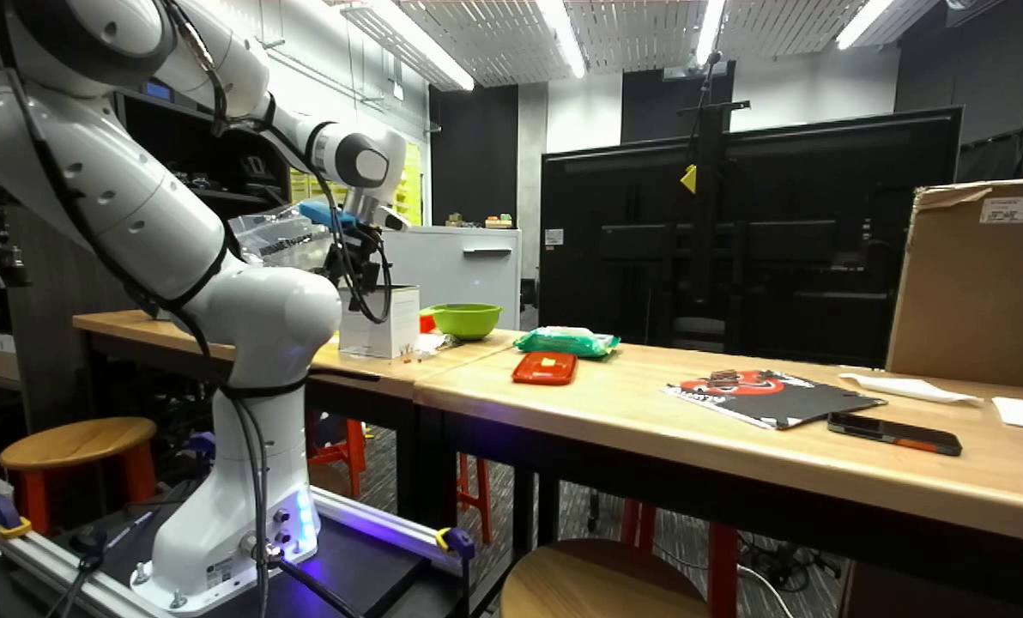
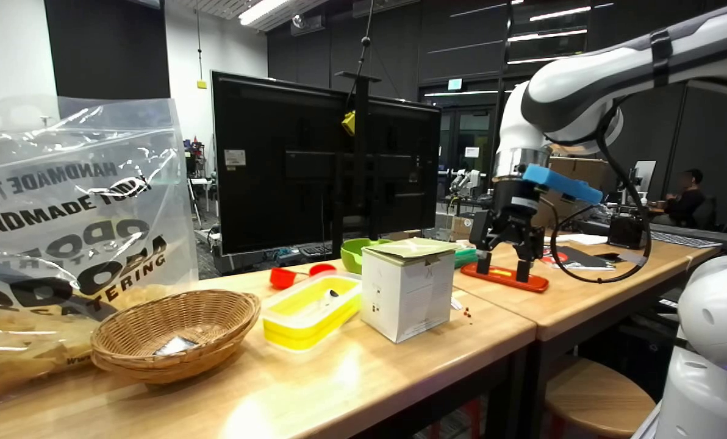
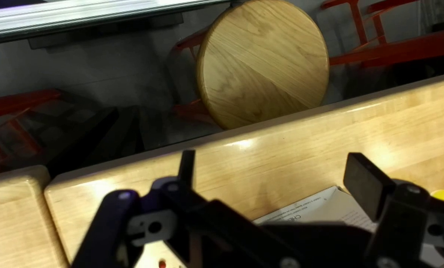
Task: Open the white box
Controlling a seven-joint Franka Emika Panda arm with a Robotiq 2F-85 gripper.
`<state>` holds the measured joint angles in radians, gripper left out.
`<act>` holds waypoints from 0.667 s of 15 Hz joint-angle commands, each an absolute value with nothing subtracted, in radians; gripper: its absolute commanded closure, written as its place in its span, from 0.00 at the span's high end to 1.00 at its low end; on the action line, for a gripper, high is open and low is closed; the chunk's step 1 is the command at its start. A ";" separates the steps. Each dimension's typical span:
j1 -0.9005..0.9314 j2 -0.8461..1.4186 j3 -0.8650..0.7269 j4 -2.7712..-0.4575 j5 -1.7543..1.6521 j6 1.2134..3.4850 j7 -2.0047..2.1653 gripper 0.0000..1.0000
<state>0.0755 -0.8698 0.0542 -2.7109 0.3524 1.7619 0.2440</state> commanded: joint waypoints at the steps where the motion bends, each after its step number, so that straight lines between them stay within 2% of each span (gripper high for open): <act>1: 0.060 -0.868 0.050 -2.697 0.374 1.761 0.204 1.00; 10: 0.070 -0.846 -0.031 -2.651 0.399 1.860 0.040 1.00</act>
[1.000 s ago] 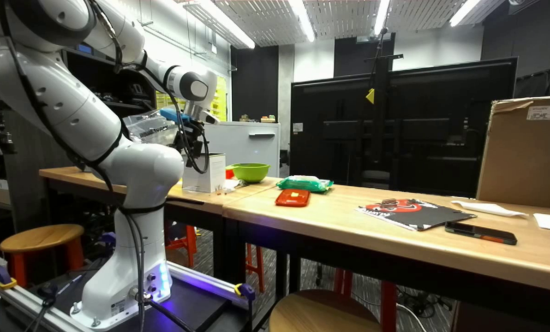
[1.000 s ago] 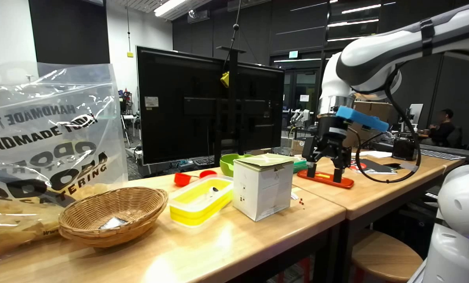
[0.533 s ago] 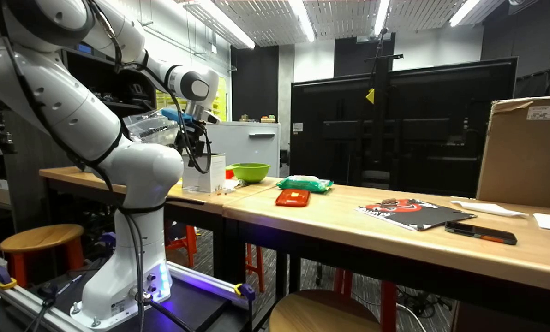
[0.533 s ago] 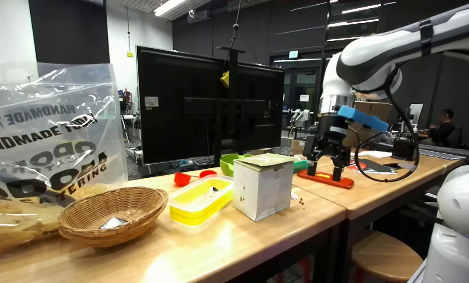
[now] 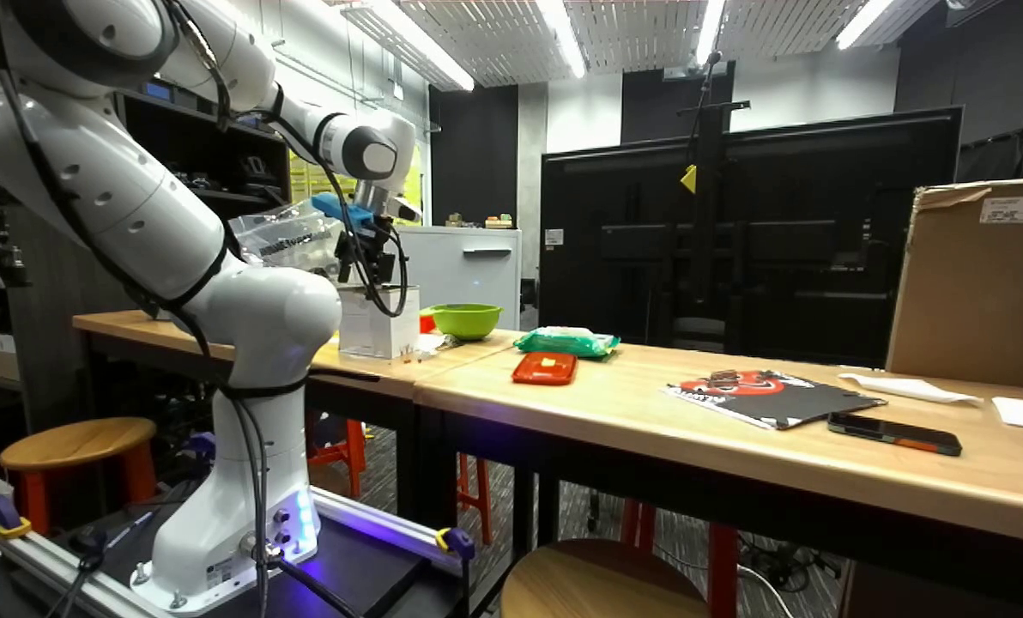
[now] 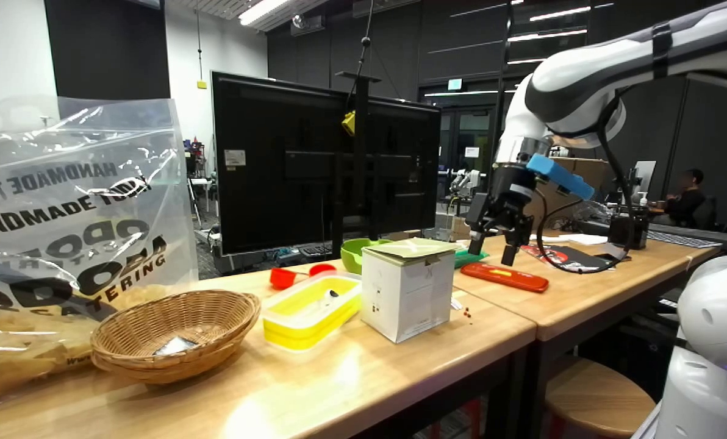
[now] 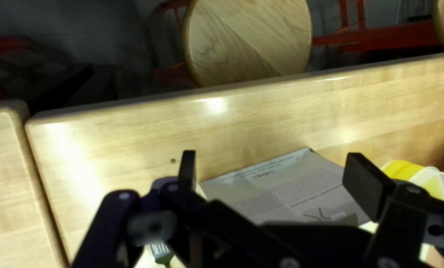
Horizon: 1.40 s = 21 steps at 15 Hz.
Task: Open the white box
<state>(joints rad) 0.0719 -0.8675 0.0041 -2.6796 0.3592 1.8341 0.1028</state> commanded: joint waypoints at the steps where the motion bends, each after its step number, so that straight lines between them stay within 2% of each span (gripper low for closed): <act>1: 0.070 -0.851 -0.050 -2.654 0.416 1.878 0.022 1.00; 9: 0.063 -0.856 -0.169 -2.688 0.605 1.913 -0.072 1.00; 21: 0.028 -0.785 -0.173 -2.698 0.737 1.879 -0.142 1.00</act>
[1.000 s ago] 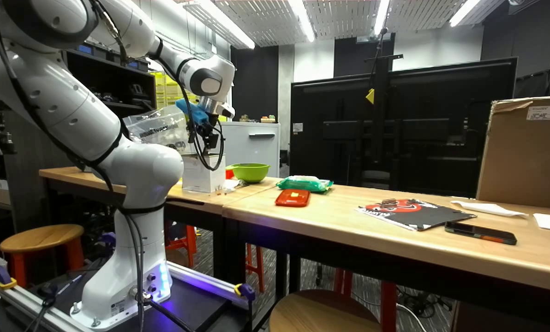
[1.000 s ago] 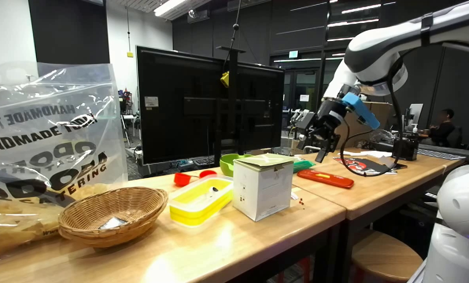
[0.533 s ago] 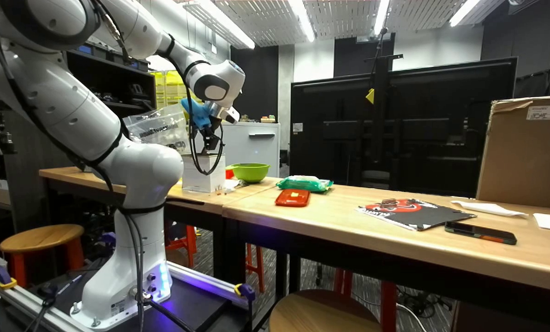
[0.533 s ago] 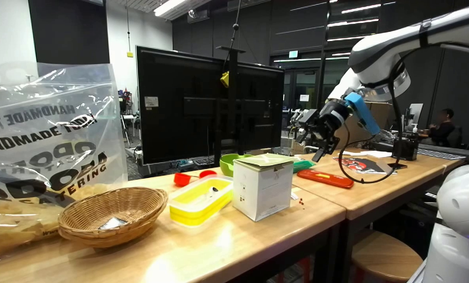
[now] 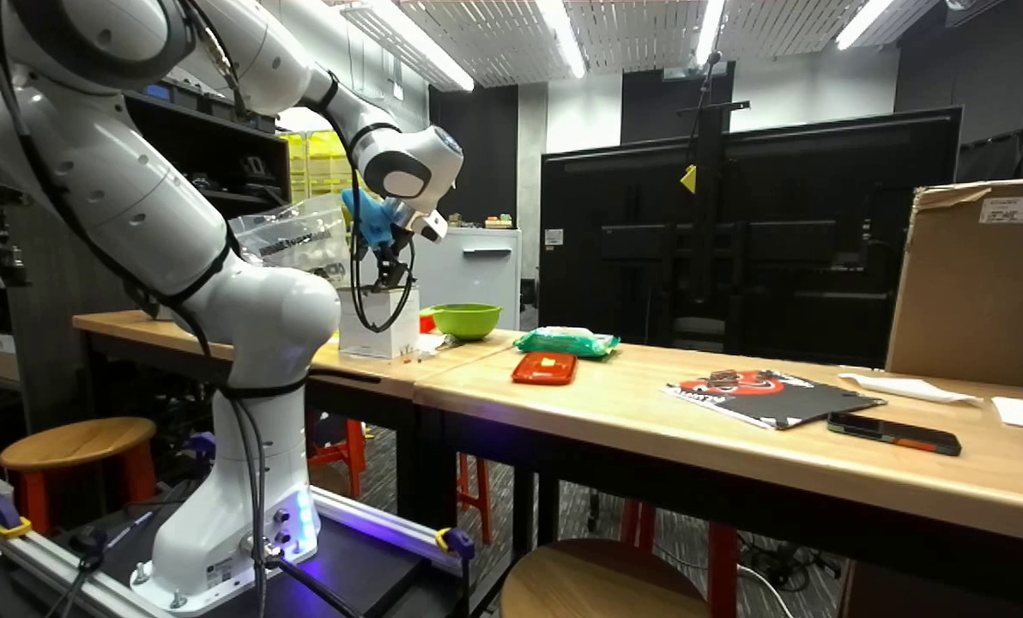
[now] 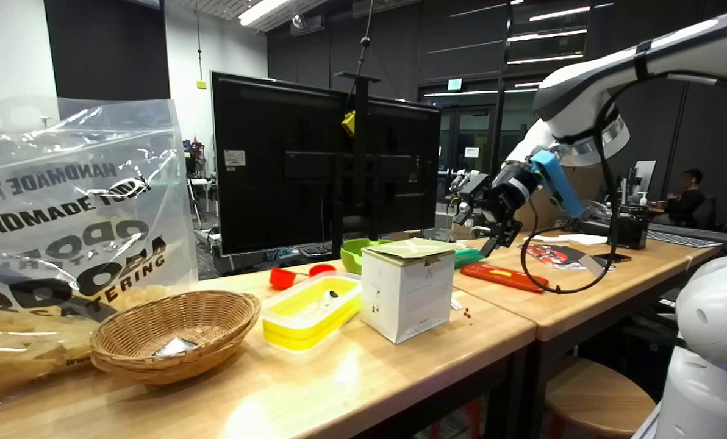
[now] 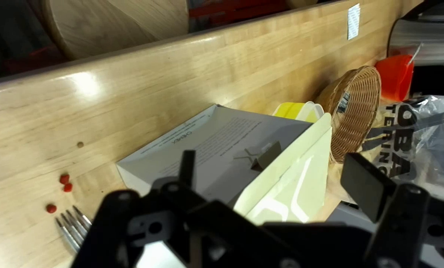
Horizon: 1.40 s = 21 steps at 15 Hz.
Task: Open the white box
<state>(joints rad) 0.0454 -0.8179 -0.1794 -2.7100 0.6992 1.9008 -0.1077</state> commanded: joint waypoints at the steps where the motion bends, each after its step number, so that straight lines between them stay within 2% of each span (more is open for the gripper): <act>1: 0.030 -0.774 -0.173 -2.697 0.745 1.878 -0.155 1.00; 8: 0.024 -0.729 -0.202 -2.697 0.820 1.851 -0.253 1.00; 14: -0.016 -0.663 -0.273 -2.697 0.935 1.748 -0.416 1.00; 21: -0.073 -0.562 -0.272 -2.682 1.001 1.621 -0.510 1.00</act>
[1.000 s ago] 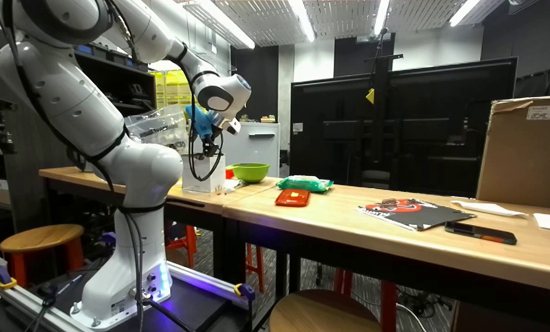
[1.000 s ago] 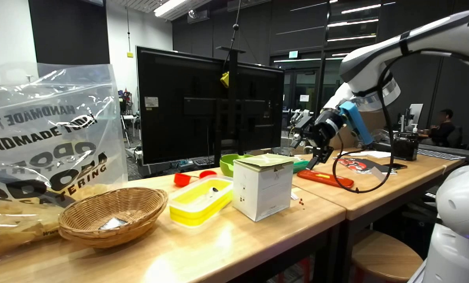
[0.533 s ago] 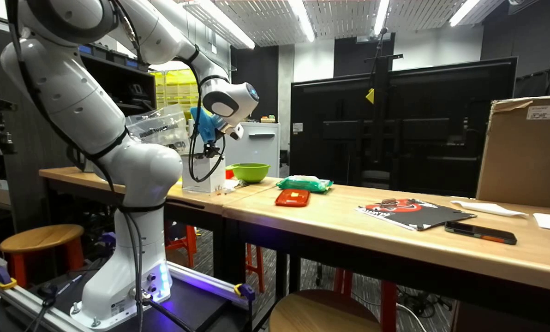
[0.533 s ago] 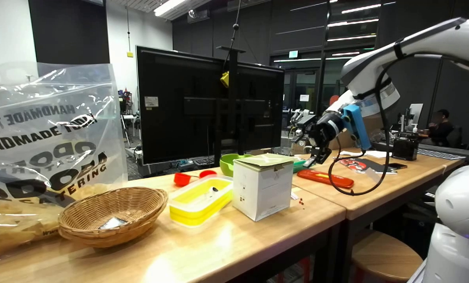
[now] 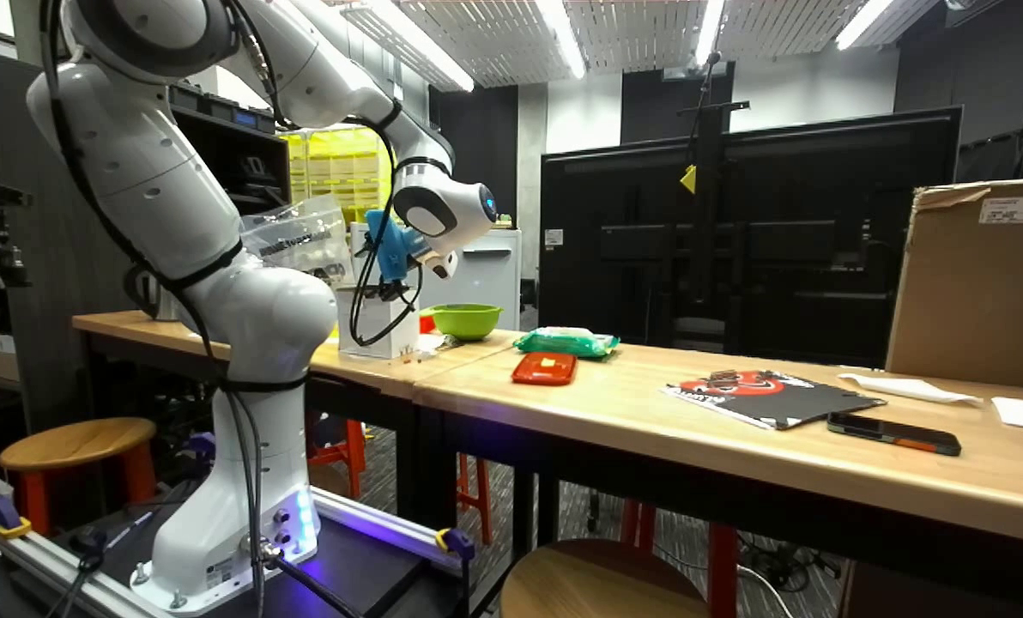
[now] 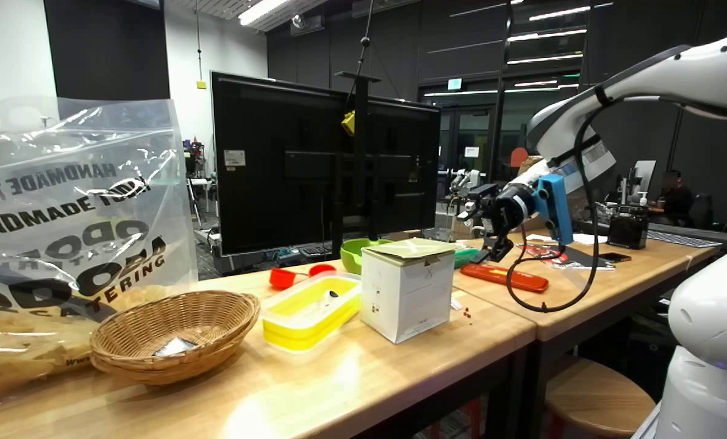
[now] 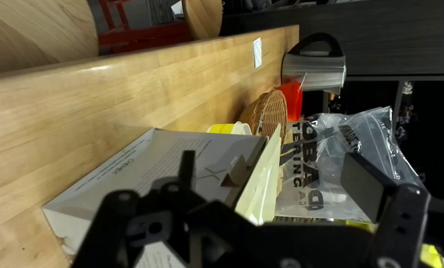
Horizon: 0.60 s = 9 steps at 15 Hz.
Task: Open the white box
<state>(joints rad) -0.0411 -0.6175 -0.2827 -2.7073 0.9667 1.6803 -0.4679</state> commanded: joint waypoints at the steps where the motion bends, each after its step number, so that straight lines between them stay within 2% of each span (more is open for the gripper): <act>1: -0.080 -0.550 -0.269 -2.681 1.005 1.608 -0.517 1.00; 9: -0.116 -0.454 -0.259 -2.634 1.033 1.541 -0.568 1.00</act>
<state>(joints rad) -0.0853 -0.5067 -0.2790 -2.6766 1.0057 1.5806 -0.5401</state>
